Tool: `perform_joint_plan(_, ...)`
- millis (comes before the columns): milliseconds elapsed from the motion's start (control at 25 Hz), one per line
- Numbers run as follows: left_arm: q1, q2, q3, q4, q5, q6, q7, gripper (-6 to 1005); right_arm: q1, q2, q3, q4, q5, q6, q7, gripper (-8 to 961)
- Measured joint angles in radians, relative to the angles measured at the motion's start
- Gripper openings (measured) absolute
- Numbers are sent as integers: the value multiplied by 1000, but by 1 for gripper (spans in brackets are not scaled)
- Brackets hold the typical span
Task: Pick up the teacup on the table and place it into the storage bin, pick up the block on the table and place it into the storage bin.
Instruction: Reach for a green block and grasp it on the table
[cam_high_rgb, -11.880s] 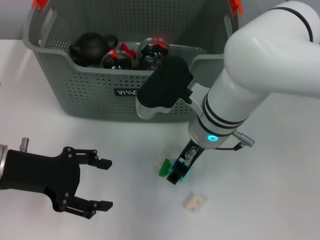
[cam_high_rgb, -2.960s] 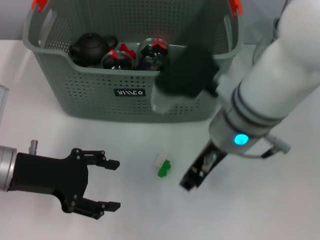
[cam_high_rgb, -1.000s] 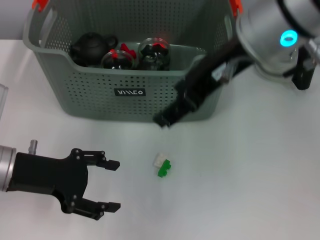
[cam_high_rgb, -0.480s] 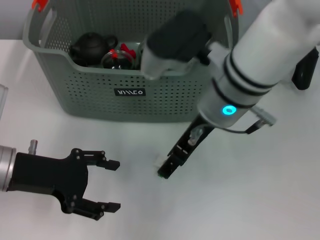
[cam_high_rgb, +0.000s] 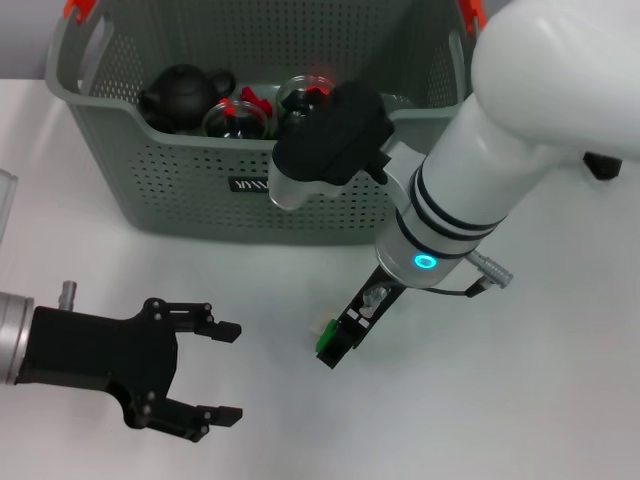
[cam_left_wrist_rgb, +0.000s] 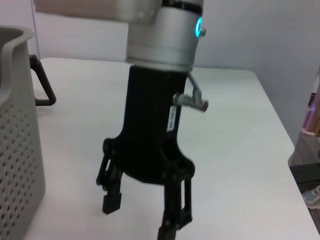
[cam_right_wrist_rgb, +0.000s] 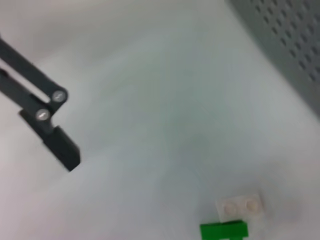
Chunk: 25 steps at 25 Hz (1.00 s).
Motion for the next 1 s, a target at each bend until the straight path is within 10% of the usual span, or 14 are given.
perform_joint_plan(1000, 0, -2, 3, -3, 0, -9, 14, 859, 17, 5, -115, 163, 135, 239, -41, 913)
